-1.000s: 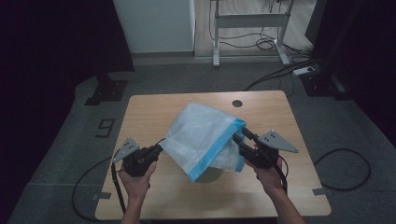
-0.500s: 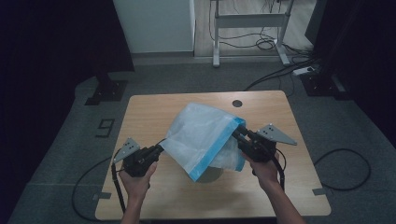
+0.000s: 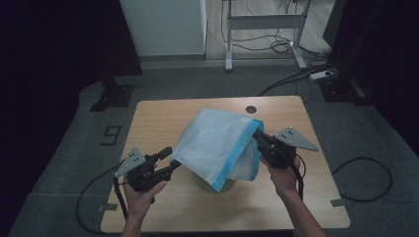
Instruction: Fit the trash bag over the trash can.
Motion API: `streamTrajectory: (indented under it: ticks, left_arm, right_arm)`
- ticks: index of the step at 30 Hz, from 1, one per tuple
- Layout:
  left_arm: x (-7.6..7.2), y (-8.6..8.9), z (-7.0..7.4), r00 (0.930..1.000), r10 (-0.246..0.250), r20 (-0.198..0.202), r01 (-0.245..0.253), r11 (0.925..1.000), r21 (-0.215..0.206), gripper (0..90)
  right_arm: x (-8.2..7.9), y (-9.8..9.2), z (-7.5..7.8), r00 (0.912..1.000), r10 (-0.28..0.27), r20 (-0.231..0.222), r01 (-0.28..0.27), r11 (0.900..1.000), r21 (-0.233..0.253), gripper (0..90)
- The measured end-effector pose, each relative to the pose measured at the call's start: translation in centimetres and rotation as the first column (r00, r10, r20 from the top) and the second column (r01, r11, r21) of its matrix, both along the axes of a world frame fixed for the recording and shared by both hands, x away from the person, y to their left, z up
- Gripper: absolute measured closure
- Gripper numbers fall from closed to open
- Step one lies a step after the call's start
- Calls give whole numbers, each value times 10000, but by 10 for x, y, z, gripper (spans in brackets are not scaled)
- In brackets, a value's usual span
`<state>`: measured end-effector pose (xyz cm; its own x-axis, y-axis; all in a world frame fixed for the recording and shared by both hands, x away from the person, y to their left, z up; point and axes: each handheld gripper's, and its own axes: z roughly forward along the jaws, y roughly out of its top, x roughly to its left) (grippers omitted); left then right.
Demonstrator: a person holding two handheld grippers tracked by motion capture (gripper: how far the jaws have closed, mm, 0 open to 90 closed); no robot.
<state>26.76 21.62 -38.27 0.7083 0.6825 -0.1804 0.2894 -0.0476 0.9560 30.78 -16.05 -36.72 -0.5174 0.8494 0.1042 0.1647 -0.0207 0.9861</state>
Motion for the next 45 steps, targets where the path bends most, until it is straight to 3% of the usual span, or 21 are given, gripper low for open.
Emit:
streamTrajectory:
  ticks: [5,10,23,34,36,45]
  left_arm:
    - [-6,-1,11,9994,-242,247,239,9996,147,344]
    - [-9,2,18,9984,-403,409,400,9992,59,328]
    - [-6,7,19,9984,-516,236,514,9986,83,337]
    - [13,-20,30,9974,-725,44,717,9922,1016,356]
    - [19,-27,32,9973,-738,-24,734,9883,1340,358]
    - [31,-36,30,9974,-661,-291,697,9868,1464,367]
  right_arm:
    - [-3,-2,8,9996,-119,242,124,9997,-213,894]
    - [-4,-6,15,9990,-222,391,235,9992,-312,894]
    - [-5,-18,21,9975,-471,523,492,9980,-395,894]
    - [-4,-4,15,9988,-57,491,78,9990,-446,894]
    - [-4,-2,14,9989,-6,479,29,9988,-498,894]
    - [-4,5,12,9985,172,526,-145,9986,-517,894]
